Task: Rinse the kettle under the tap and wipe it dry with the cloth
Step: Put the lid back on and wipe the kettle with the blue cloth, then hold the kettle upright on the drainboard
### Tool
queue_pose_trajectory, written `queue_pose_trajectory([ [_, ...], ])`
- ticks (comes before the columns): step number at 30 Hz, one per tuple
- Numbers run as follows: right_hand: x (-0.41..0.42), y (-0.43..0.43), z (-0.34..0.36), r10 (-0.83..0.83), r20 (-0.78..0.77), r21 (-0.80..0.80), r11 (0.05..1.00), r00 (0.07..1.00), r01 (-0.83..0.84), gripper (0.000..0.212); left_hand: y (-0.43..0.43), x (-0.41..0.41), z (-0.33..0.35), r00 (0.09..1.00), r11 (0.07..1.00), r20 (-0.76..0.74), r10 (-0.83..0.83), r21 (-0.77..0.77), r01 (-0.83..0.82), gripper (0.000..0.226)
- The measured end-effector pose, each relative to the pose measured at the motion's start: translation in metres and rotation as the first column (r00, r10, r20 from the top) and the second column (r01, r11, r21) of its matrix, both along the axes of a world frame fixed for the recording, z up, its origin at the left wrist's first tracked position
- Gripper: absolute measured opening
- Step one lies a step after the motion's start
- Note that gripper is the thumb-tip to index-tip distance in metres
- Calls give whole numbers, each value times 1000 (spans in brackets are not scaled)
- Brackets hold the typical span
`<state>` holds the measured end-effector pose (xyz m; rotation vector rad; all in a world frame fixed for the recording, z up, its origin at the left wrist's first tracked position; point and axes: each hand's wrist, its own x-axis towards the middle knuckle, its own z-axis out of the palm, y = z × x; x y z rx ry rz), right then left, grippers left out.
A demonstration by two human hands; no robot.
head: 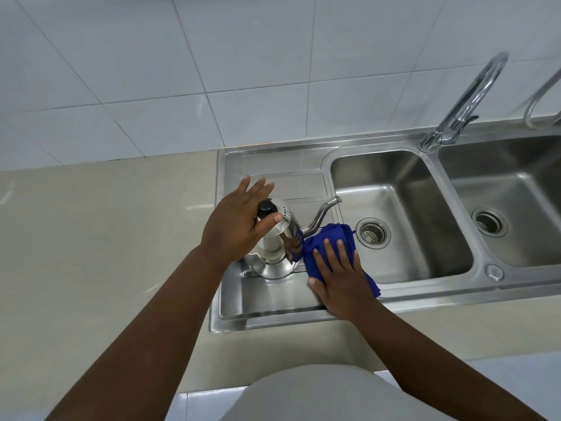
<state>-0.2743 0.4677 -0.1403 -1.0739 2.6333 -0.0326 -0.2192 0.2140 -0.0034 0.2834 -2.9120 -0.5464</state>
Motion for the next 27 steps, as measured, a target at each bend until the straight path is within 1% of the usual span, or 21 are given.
queue_pose_trajectory([
  [5,-5,-17,0,-79,16,-10,997,997,79,74,1,0,3,1000,1000,-19,-6,1,6,68],
  [9,-2,-18,12,-73,88,11,997,993,72,87,0,2,2,1000,1000,-15,-12,5,12,69],
  [10,-3,-18,20,-86,85,-5,996,993,87,86,-1,2,2,1000,1000,-13,-19,6,19,71],
  [11,-5,-19,28,-106,46,-50,993,993,108,82,-1,3,4,999,1000,-18,-26,15,27,73],
  [12,-7,-19,38,-137,3,-129,982,991,136,76,-1,5,5,999,999,-32,-23,41,24,75],
  [13,-10,-20,47,-177,1,-243,955,984,171,69,-1,7,9,998,996,-55,2,95,3,75],
  [14,-13,-22,58,-220,83,-370,899,972,235,62,-2,11,10,995,984,-83,54,175,-38,72],
  [15,-16,-26,71,-247,228,-471,819,942,328,57,-4,17,11,986,958,-113,124,274,-89,66],
  [16,-20,-30,84,-248,381,-523,737,890,429,53,-7,25,10,970,912,-137,202,388,-135,60],
  [17,-25,-35,96,-237,486,-546,669,841,504,48,-10,33,8,950,847,-146,277,504,-169,54],
  [18,-29,-38,105,-230,545,-558,619,806,554,40,-14,42,6,932,770,-129,338,607,-195,49],
  [19,-34,-41,113,-229,585,-563,577,778,592,30,-18,51,4,924,704,-88,372,675,-220,43],
  [20,-38,-43,118,-229,616,-561,544,754,624,22,-23,61,0,924,664,-40,381,707,-244,38],
  [21,-40,-44,120,-216,641,-564,519,736,643,18,-27,69,-4,928,657,2,373,705,-266,36],
  [24,-48,-43,116,-165,679,-576,485,715,658,24,-35,87,-16,936,689,90,342,653,-314,38],
  [27,-54,-44,109,-120,722,-576,443,682,687,25,-37,91,-19,944,709,90,318,638,-300,44],
])
